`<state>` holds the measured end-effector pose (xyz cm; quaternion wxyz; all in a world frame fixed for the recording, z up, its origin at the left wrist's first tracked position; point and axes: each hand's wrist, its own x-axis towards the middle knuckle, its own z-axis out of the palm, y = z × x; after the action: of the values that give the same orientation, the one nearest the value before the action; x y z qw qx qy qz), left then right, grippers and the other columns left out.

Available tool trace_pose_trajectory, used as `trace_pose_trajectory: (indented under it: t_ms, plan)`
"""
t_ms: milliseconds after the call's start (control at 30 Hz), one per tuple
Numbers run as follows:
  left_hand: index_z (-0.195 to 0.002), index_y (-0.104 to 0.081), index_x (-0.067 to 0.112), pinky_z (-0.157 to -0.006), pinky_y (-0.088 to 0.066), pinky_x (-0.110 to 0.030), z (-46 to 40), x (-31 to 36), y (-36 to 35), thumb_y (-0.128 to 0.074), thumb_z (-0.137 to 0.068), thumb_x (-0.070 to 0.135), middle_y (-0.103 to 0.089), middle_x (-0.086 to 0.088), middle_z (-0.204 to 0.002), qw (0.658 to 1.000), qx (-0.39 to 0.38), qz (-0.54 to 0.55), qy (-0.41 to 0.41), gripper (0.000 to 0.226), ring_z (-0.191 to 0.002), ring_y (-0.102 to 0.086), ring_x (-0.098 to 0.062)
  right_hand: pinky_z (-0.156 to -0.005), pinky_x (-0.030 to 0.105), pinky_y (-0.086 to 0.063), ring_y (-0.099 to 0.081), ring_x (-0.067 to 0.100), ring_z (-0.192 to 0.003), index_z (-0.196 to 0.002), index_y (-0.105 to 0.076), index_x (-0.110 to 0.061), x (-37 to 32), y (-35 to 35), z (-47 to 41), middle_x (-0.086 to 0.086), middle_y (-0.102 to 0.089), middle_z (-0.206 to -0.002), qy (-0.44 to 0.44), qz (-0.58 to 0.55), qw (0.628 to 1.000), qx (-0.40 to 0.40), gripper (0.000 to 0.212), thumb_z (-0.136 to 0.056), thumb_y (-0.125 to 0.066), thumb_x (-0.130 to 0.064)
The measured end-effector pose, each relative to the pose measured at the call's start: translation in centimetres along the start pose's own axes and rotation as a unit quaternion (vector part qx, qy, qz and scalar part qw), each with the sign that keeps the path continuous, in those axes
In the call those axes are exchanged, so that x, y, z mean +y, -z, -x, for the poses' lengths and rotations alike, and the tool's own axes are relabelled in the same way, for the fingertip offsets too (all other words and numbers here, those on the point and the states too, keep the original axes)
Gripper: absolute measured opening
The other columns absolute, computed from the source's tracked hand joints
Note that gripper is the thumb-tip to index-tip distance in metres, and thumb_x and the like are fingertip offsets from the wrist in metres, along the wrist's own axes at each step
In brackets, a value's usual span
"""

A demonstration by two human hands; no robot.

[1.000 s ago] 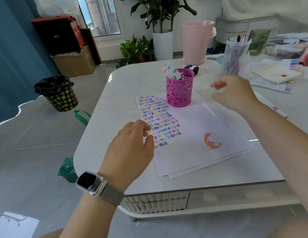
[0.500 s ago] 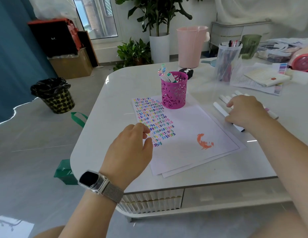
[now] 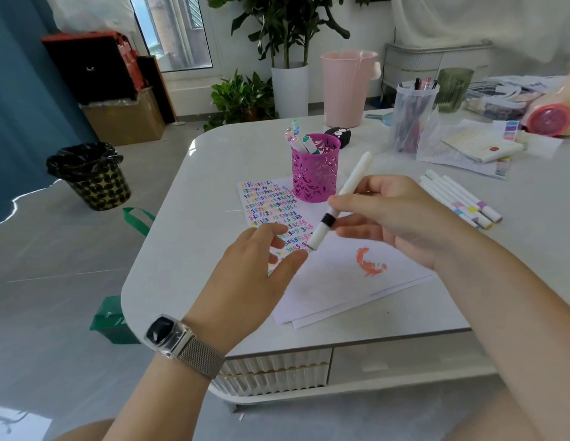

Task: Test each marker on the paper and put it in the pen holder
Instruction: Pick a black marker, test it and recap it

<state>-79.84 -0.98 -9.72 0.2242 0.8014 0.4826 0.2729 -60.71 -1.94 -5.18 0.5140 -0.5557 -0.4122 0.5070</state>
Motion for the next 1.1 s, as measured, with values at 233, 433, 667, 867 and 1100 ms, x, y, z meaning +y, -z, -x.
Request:
trace_pose_trajectory:
  t_ms: [233, 433, 667, 867, 1100]
  plan:
    - [-0.08, -0.048, 0.032, -0.057, -0.035, -0.017, 0.3, 1.4, 0.0, -0.046, -0.094, 0.036, -0.049, 0.011, -0.069, 0.994, -0.027, 0.054, -0.088, 0.014, -0.064, -0.044, -0.007, -0.047, 0.022, -0.053, -0.066, 0.018, -0.054, -0.084, -0.053, -0.011, 1.2, -1.9, 2.0, 0.005, -0.064, -0.065, 0.009, -0.045, 0.999, 0.006, 0.015, -0.084, -0.068, -0.009]
    - [-0.069, -0.025, 0.027, -0.055, -0.032, -0.031, 0.8, 2.2, -0.6, -0.03, -0.095, 0.046, -0.038, 0.005, -0.058, 0.991, -0.05, -0.086, -0.09, 0.033, -0.055, -0.038, -0.019, -0.053, 0.025, -0.04, -0.047, 0.014, -0.049, -0.05, -0.038, -0.018, 2.5, -3.5, 1.0, 0.001, -0.049, -0.053, -0.034, -0.208, 0.976, 0.062, 0.05, -0.094, -0.052, -0.035]
    - [-0.067, -0.025, 0.021, -0.035, -0.009, -0.019, 0.6, 2.3, -1.1, -0.03, -0.092, 0.044, -0.018, 0.008, -0.043, 0.956, 0.034, -0.252, -0.145, 0.035, -0.034, -0.017, -0.02, -0.038, 0.018, -0.023, -0.02, 0.01, -0.034, -0.049, -0.026, -0.02, 1.7, -3.1, 0.2, -0.005, -0.018, -0.043, -0.085, -0.436, 0.896, 0.011, 0.053, -0.097, -0.043, -0.033]
    - [-0.066, -0.026, 0.02, -0.034, -0.014, -0.021, 0.5, 3.9, -1.4, -0.03, -0.092, 0.041, -0.028, 0.008, -0.043, 0.959, 0.022, -0.236, -0.156, 0.034, -0.033, -0.02, -0.019, -0.037, 0.021, -0.01, -0.012, 0.009, -0.032, -0.046, -0.023, -0.022, 1.0, -2.0, 0.4, -0.006, -0.013, -0.039, -0.041, -0.404, 0.914, -0.003, 0.055, -0.097, -0.041, -0.03]
    - [-0.064, -0.019, 0.027, -0.054, -0.035, -0.033, 3.5, 1.1, 0.3, -0.002, -0.092, 0.054, -0.032, 0.004, -0.055, 0.961, -0.035, -0.243, -0.126, 0.043, -0.053, -0.036, -0.02, -0.039, 0.021, -0.027, -0.023, 0.014, -0.037, -0.054, -0.027, -0.022, -1.2, 7.9, -1.8, -0.003, -0.022, -0.044, 0.174, -0.423, 0.889, -0.01, 0.043, -0.068, -0.066, -0.03]
